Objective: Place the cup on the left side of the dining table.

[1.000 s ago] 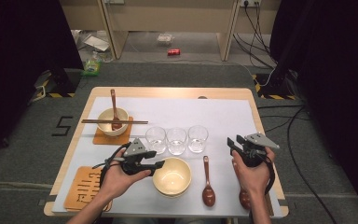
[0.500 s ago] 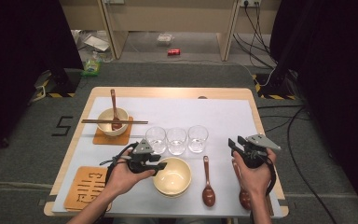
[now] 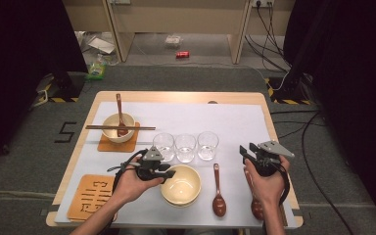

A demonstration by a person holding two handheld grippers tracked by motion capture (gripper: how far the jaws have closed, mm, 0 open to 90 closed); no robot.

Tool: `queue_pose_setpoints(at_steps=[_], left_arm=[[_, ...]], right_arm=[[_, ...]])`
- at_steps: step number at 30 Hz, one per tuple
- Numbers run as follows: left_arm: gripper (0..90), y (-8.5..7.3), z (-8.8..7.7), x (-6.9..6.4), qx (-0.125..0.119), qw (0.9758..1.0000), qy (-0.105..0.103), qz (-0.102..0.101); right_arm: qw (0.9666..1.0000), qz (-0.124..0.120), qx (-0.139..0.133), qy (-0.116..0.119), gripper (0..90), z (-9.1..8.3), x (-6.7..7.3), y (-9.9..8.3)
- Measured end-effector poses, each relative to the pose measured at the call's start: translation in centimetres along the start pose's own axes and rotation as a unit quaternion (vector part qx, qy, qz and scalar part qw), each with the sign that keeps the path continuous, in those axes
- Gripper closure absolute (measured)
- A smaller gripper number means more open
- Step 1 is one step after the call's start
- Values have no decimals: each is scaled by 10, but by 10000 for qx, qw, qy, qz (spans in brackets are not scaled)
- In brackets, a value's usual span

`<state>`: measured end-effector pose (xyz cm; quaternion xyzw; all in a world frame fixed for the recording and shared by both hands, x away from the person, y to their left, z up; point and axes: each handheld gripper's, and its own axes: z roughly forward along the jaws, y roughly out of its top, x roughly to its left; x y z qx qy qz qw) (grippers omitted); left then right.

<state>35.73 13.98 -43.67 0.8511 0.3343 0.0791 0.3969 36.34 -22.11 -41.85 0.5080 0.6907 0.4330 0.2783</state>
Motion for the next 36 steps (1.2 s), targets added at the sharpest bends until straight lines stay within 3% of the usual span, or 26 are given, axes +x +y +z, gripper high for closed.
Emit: queue_pose_setpoints(at_steps=[7, 12, 16, 18, 20, 23, 25, 30, 36], left_arm=[[651, 1, -1, 0, -23, 10000, -20, 3], [630, 8, -12, 6, -258, 9996, 40, -134], [611, 13, -17, 13, -420, 9986, -56, -322], [612, 15, -19, 14, -442, 9987, 67, -229], [603, 17, -21, 15, -514, 9982, 58, -299], [596, 21, -23, 18, -507, 9973, 530, -33], [590, 24, -21, 21, -544, 9969, 566, -73], [575, 31, -11, 35, -511, 9953, 815, 73], [568, 30, 3, 42, -229, 9953, 916, 216]], right_arm=[[10000, 14, -6, 10, 586, 0, 0, 0], [10000, 14, -15, 8, 585, -1, 0, 0], [10000, 18, -13, 15, 585, -1, 0, 1], [10000, 8, -16, 17, 585, -1, 0, 1], [10000, 25, -21, -1, 585, -1, -1, 1], [10000, 20, -37, 0, 585, -1, -2, 1], [10000, 28, -15, -1, 585, -1, -1, 0], [10000, 13, -20, 23, 585, 0, -1, 1], [10000, 36, -30, 3, 585, -1, -3, 0]])
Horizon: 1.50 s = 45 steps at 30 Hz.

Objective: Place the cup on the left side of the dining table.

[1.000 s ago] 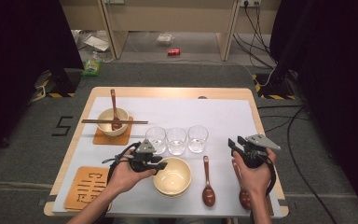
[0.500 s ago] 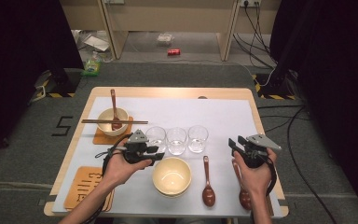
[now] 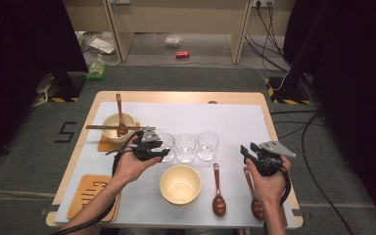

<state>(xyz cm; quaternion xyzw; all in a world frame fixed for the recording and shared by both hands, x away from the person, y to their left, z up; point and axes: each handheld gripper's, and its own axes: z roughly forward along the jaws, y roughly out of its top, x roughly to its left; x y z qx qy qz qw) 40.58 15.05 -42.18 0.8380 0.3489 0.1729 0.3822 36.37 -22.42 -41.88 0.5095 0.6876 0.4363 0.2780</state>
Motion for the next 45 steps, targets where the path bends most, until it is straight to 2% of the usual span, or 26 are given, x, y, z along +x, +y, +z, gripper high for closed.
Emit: queue_pose_setpoints(at_steps=[6, 9, 17, 21, 23, 24, 26, 27, 34, 40, 45], left_arm=[[583, 0, 9, 0, 113, 9999, -9, 86], [601, 2, 13, -1, 231, 9994, 30, 252], [673, 8, 23, -4, 532, 9957, 28, 756], [727, 11, 24, -3, 622, 9932, -93, 977], [790, 12, 23, -2, 680, 9928, -167, 976], [799, 12, 22, -1, 701, 9926, -158, 974], [813, 12, 20, 1, 711, 9926, -359, 918], [817, 11, 19, 2, 719, 9923, -367, 940], [829, 7, 12, -1, 696, 9925, -301, 960], [835, -1, 0, -4, 673, 9927, -338, 946], [837, -6, -13, -5, 654, 9921, -182, 1054]], right_arm=[[10000, 21, 26, 1, 585, 0, -1, -1], [10000, 18, 26, 0, 585, 0, -1, -1], [10000, 19, 31, 6, 585, 0, -1, -1], [10000, 18, 37, 2, 585, 1, -2, -2], [10000, 33, 45, -4, 585, 1, -2, -2], [10000, 38, 50, -8, 585, 1, -2, -2], [10000, 43, 52, -11, 585, 1, -2, -2], [10000, 44, 53, -12, 585, 1, -2, -2], [10000, 68, 61, -20, 585, 1, -2, -3], [10000, 51, 75, -16, 585, 2, -2, -3], [10000, 57, 71, -17, 585, 2, -2, -3]])
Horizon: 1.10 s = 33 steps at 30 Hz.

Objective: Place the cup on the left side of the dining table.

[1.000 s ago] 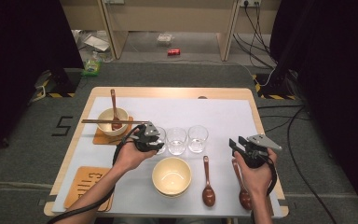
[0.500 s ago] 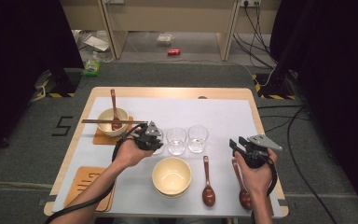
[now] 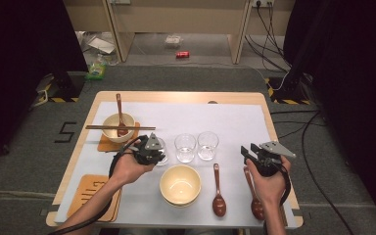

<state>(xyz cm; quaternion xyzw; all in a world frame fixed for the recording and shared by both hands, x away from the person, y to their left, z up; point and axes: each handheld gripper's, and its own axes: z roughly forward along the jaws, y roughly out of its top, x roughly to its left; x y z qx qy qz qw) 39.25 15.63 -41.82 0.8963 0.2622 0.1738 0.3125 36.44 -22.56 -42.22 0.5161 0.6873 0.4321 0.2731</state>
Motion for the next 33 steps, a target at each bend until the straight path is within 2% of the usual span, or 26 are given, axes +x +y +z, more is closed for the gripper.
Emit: queue_pose_setpoints(at_steps=[6, 13, 16, 22, 33], left_arm=[[838, -10, -17, 3, -54, 9997, 224, 0], [839, -27, -40, 15, -148, 9987, 455, -178], [840, -35, -50, 21, -150, 9978, 595, -242], [840, -51, -64, 32, -108, 9964, 747, -394], [840, -77, -62, 45, 101, 9943, 742, -759]], right_arm=[[10000, -7, -8, 6, 585, 1, 0, 0], [10000, 13, -52, 16, 585, 1, -3, 1], [10000, 17, -61, 35, 585, 1, -3, 2], [10000, 18, -41, 65, 585, 3, -2, 3], [10000, 7, -47, 60, 585, 6, -2, 3]])
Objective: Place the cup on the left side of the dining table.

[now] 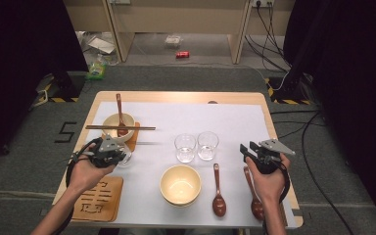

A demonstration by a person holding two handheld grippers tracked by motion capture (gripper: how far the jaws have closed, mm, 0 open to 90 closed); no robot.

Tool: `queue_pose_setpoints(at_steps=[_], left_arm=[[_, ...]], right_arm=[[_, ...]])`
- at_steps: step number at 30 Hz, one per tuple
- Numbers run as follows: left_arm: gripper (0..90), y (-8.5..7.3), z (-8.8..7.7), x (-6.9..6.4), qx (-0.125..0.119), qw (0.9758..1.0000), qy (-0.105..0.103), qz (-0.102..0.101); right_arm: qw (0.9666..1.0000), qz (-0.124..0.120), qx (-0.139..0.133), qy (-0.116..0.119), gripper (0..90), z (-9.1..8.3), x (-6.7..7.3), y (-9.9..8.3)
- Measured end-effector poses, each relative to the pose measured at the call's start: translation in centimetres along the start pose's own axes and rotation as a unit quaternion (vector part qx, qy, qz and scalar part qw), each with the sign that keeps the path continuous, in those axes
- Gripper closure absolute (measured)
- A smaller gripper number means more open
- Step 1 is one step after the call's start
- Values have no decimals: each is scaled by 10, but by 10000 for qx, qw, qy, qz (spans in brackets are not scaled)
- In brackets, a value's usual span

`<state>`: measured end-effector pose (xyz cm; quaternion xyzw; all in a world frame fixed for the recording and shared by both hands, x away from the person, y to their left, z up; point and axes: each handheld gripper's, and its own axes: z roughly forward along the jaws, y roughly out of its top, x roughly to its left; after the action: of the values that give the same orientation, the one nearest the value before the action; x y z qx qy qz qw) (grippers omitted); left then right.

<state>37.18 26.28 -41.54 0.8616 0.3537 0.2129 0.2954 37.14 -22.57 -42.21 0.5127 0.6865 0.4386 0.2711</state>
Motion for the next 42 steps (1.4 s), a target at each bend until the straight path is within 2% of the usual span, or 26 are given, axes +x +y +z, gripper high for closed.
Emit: queue_pose_setpoints(at_steps=[11, 17, 19, 21, 23, 25, 28, 29, 32, 34, 37, 42], left_arm=[[840, -8, 4, 2, 190, 9995, -205, -116], [838, -6, 5, 3, 243, 9994, -252, -70], [835, -6, 4, 4, 127, 9996, -251, -88], [830, -5, 2, 5, -76, 9998, -176, 7], [808, -3, -4, 5, -271, 9995, -154, 12], [770, -1, -10, 4, -419, 9990, -59, 112], [678, -1, -20, 3, -690, 9976, 8, 54], [660, -2, -23, 3, -832, 9965, 51, 67], [615, -7, -31, -1, -1099, 9937, 41, -202], [584, -12, -37, -2, -1307, 9908, 27, -346], [556, -19, -46, -1, -1616, 9854, 65, -536], [513, -33, -59, 3, -1991, 9761, 362, -796]], right_arm=[[10000, 8, -29, -28, 585, -4, 1, 1], [10000, -1, -19, -9, 585, -4, 2, 1], [10000, -2, -30, -12, 585, -4, 2, 1], [10000, 18, -32, -18, 585, -5, 2, 1], [10000, 5, -44, -28, 585, -6, 2, 1], [10000, 1, -50, -42, 585, -7, 2, 1], [10000, 7, -43, -39, 585, -7, 3, 1], [10000, 9, -44, -41, 585, -8, 3, 1], [10000, 14, -35, -58, 585, -9, 4, 0], [10000, 17, -38, -70, 585, -10, 3, 0], [10000, 13, -36, -81, 585, -11, 2, -1], [10000, 21, -21, -76, 585, -11, 3, -1]])
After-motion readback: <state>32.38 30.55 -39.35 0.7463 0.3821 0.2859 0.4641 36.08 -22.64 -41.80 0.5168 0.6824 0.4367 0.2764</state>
